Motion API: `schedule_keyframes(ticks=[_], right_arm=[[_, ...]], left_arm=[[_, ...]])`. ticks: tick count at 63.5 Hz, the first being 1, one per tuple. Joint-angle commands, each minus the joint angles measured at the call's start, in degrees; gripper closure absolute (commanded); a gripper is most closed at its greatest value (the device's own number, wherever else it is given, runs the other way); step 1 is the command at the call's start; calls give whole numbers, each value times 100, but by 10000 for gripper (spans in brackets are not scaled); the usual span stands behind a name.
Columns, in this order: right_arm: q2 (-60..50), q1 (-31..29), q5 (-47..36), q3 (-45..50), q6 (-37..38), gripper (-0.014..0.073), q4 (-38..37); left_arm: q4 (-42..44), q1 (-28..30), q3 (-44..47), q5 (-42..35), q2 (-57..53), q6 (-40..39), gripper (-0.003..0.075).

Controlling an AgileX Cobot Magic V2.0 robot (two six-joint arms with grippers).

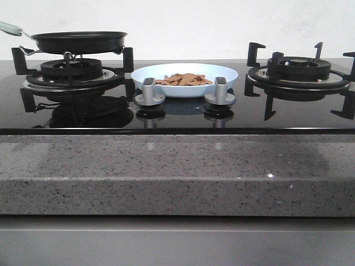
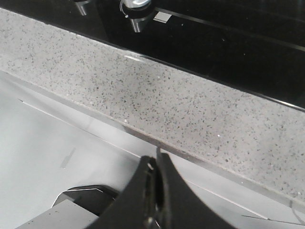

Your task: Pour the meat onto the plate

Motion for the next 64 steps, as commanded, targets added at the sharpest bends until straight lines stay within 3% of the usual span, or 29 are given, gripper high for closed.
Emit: schedule_keyframes(ticks=[1, 6, 64], right_arm=[[8, -11, -269, -155, -1, 662, 112], [8, -11, -269, -155, -1, 662, 112], [8, -11, -269, -155, -1, 662, 112]], left_arm=[[-39, -44, 34, -694, -113, 208, 741], [-266, -44, 34, -700, -113, 596, 741], [-228, -44, 34, -876, -113, 409, 741]])
